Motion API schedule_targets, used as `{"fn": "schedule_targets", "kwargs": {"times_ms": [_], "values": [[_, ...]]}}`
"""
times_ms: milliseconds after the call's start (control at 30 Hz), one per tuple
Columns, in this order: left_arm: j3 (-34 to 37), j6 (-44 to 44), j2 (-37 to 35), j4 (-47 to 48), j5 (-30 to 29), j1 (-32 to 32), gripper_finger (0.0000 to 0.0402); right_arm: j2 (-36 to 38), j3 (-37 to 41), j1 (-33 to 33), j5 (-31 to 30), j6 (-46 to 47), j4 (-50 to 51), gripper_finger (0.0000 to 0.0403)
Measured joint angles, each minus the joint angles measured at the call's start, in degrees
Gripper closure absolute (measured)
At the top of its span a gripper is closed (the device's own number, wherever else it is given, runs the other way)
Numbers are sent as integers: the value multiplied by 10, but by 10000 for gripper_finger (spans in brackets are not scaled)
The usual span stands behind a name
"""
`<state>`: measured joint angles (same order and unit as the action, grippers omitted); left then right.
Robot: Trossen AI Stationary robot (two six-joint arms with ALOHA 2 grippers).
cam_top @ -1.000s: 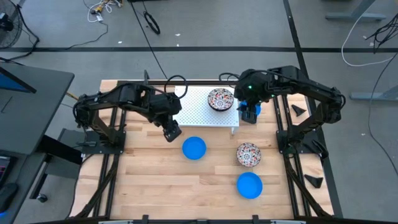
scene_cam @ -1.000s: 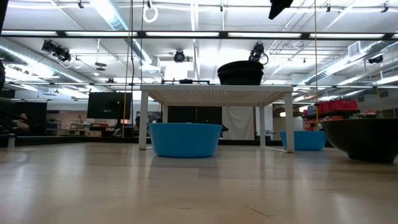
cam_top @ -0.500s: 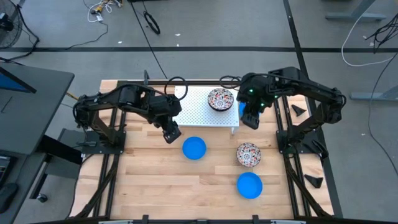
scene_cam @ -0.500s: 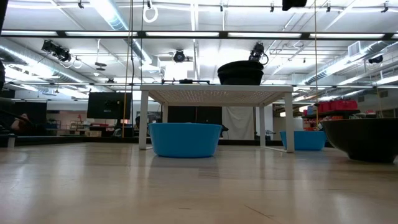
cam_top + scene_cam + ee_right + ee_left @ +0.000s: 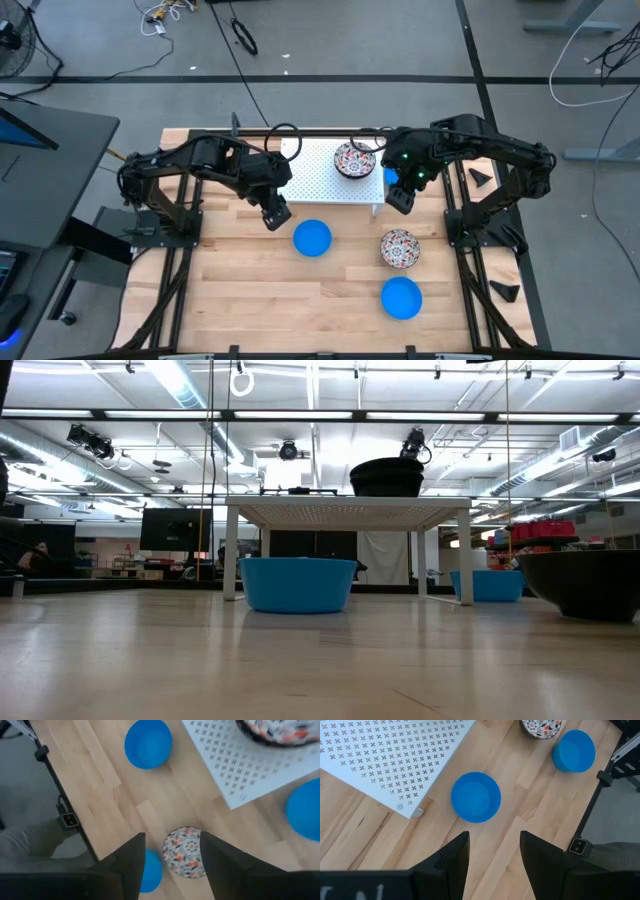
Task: Pick & Place Mini bowls
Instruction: Stack the white patterned bowl on top of the other white patterned bowls on the shelf
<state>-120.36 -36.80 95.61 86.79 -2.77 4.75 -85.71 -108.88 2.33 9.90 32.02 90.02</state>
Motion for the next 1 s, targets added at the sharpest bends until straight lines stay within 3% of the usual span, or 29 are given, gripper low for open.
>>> {"fn": "schedule_targets", "kwargs": {"times_ms": [467, 767, 1000], "values": [[0, 4, 0, 0, 0, 0, 223, 0, 14, -72, -50, 199, 0, 213], [0, 21, 0, 0, 0, 0, 223, 0, 117, -122, -83, 331, -3, 213], [0, 30, 0, 0, 0, 0, 223, 0, 206, -157, -84, 399, -63, 213]]}}
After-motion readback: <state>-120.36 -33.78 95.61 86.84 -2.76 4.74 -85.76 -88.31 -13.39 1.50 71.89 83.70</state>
